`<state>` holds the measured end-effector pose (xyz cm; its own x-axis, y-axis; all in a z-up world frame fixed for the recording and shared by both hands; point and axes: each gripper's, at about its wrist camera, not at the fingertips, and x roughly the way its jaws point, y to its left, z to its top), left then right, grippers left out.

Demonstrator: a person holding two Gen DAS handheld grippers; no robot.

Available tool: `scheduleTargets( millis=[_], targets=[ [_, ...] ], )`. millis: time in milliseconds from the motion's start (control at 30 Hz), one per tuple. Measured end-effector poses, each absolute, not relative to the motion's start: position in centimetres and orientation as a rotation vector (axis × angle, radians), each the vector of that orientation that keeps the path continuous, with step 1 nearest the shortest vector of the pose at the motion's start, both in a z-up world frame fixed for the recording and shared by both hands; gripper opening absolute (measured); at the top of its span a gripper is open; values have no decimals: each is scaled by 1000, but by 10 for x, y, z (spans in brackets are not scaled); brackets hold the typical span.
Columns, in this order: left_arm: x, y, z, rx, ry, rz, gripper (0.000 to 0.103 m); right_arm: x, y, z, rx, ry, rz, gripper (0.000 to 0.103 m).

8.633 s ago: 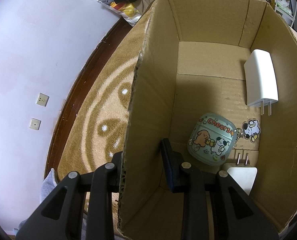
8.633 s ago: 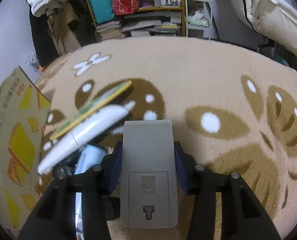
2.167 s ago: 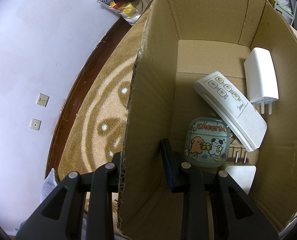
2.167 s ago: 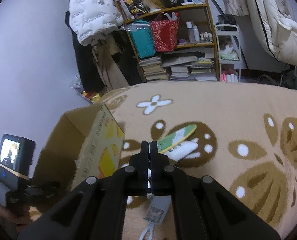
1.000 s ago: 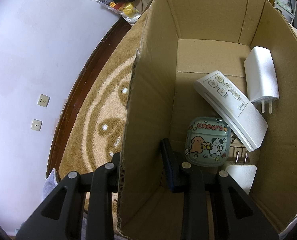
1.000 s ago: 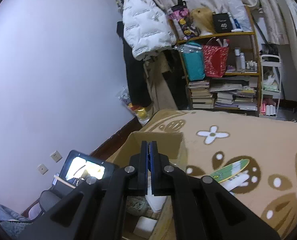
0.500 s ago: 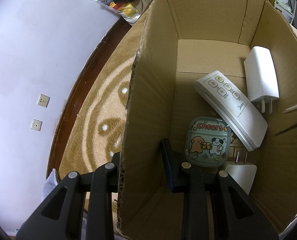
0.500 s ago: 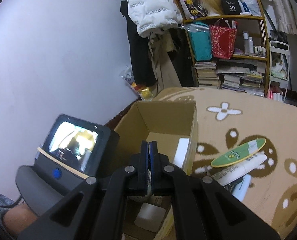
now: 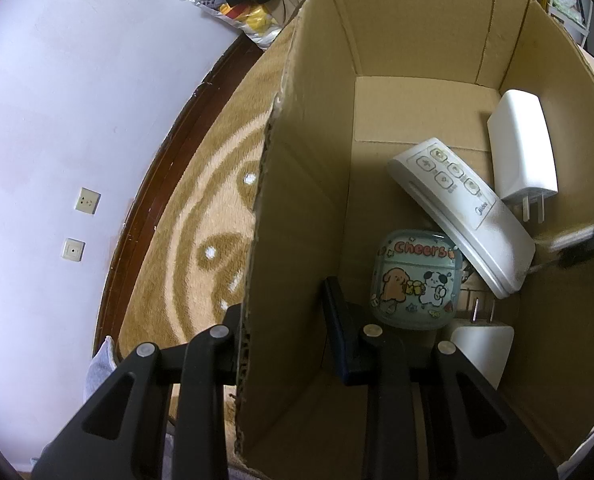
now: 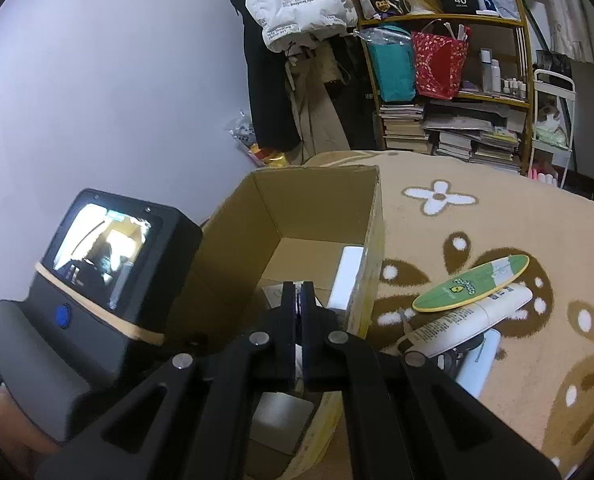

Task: Organize rigid objects
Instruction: 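Carry the key tag into the box and open the right gripper, then move the right gripper back to the light blue cylindrical device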

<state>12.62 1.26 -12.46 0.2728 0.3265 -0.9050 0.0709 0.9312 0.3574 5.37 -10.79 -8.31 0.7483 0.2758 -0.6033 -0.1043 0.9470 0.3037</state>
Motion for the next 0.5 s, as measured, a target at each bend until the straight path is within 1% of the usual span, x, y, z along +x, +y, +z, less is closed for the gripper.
scheduleTargets(
  millis=[500],
  targets=[
    [126,10,-126,367,1290,180,28,52,-118,-79,260,683,179,4]
  ],
)
